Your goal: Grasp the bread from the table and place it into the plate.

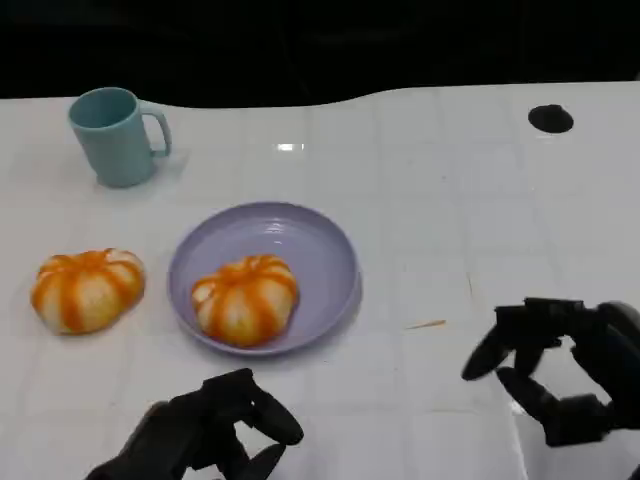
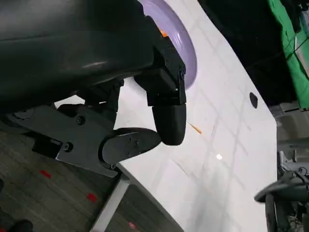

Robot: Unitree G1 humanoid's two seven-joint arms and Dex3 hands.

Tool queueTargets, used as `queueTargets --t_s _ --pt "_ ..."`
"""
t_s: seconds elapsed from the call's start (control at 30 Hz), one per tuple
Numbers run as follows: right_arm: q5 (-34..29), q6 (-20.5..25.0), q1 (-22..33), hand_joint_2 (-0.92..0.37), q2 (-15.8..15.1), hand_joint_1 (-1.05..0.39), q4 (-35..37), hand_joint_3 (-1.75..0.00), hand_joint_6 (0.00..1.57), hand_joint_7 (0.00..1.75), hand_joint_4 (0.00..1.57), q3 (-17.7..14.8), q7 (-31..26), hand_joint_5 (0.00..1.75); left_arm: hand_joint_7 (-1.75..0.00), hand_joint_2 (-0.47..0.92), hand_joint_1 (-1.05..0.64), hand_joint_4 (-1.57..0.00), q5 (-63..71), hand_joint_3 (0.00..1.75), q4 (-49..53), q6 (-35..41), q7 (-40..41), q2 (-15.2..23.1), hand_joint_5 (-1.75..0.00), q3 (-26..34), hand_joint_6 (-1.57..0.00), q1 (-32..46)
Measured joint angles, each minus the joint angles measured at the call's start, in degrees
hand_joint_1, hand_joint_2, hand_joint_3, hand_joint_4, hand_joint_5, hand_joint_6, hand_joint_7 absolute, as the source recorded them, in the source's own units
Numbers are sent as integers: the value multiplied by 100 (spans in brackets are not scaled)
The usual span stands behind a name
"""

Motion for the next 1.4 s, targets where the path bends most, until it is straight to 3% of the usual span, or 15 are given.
queueTargets --t_s 0.37,1.4 --pt "-294 -34 310 -16 173 9 81 -159 87 153 98 -141 -488 175 -128 82 -21 -65 -28 65 1 1 -2 37 -175 89 -60 -70" --pt "-591 -38 211 -10 302 12 473 -161 88 152 98 31 -780 175 -127 79 -21 -65 -190 64 307 -156 -9 84 -175 261 -65 -183"
